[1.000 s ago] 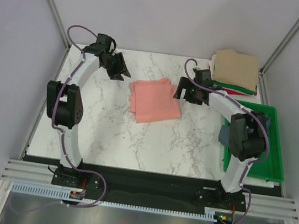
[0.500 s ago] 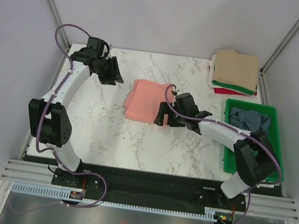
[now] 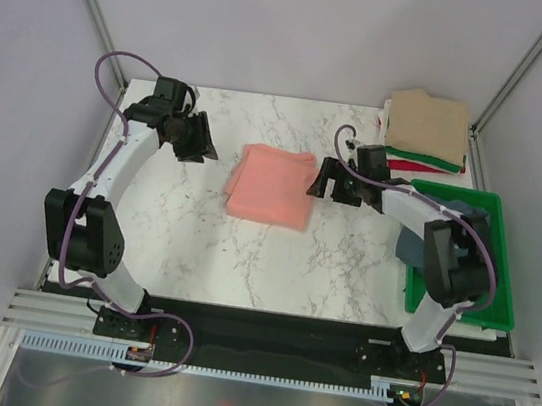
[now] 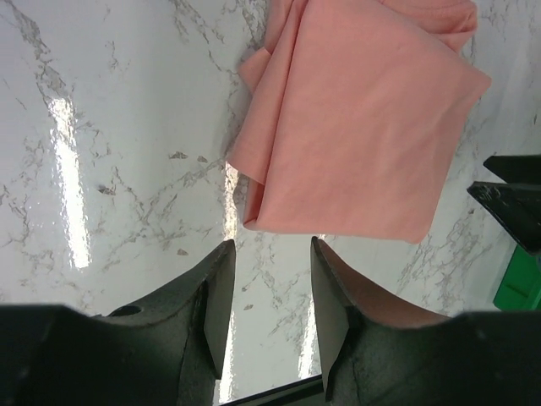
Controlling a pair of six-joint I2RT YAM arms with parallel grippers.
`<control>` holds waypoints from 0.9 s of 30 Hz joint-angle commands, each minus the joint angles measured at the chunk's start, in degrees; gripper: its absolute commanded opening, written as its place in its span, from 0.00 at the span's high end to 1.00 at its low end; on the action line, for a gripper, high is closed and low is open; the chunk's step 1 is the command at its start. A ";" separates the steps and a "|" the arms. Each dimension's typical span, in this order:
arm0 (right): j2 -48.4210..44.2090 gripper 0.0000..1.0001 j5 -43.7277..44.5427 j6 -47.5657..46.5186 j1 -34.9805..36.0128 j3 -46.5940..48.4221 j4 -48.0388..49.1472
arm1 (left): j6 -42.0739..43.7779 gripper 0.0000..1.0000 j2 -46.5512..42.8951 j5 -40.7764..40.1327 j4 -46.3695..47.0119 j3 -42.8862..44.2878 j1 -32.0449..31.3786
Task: Fold and stack the t-shirts
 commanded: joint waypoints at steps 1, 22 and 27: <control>7.81 0.03 -8.85 -1.01 -0.41 5.40 7.66 | 2.14 0.52 -2.42 -0.49 2.05 -0.99 0.15; 32.02 0.77 -21.32 16.48 -1.91 9.29 39.02 | 1.96 0.53 -2.94 1.35 2.49 -1.34 0.24; 30.09 1.00 -26.88 18.78 -1.91 7.44 46.09 | 1.87 0.54 -3.47 0.48 2.67 -1.87 0.06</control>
